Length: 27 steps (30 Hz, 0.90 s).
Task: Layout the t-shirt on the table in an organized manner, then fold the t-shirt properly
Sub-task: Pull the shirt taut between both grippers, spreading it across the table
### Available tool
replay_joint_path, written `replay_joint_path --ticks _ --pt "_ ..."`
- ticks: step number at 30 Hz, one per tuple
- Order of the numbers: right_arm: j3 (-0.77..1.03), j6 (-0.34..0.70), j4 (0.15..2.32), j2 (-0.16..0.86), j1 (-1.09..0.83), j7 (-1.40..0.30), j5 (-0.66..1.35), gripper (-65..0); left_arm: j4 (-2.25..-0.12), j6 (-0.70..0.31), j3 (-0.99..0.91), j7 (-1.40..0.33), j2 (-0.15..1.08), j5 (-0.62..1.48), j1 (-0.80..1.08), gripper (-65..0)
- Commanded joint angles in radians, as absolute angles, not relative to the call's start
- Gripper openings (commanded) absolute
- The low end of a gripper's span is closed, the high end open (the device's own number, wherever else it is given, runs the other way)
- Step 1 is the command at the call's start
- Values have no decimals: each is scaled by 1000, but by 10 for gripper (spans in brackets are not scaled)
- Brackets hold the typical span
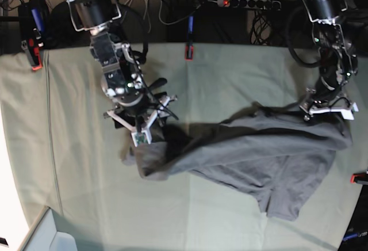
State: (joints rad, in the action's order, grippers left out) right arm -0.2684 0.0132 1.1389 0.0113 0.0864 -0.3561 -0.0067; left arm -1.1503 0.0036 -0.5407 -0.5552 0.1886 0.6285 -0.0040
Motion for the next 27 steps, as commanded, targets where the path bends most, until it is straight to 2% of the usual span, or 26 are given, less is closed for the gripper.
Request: replay_joint_path --ticks 1,3,5,11,12,17,24,27 --pt "-268 1 1159 8 99 -340 -5 -217 -1162 1 -544 -544 203 628 -13 -216" --pt "-268 1 1159 8 94 -340 -5 -217 -1162 1 -544 -544 185 624 -13 -217" --pt "-268 1 1159 8 94 -340 -5 -217 -1162 1 -542 -544 177 624 -13 -255" --pt "-269 1 1161 7 99 -340 -5 -217 -1161 1 -542 -544 173 624 -13 -613" --pt "-271 1 1161 7 101 -340 -5 -217 -1161 1 -542 -545 174 624 -13 -650" --pt "-268 1 1176 -10 105 -340 -5 -217 -1227 1 -550 -555 183 633 2 -650" --pt "-266 1 1297 -10 73 -340 -5 -217 -1514 1 -561 -553 183 633 160 -648" --pt "-266 1 1297 -10 74 -340 -5 -218 -1596 1 -633 -553 183 633 206 -648"
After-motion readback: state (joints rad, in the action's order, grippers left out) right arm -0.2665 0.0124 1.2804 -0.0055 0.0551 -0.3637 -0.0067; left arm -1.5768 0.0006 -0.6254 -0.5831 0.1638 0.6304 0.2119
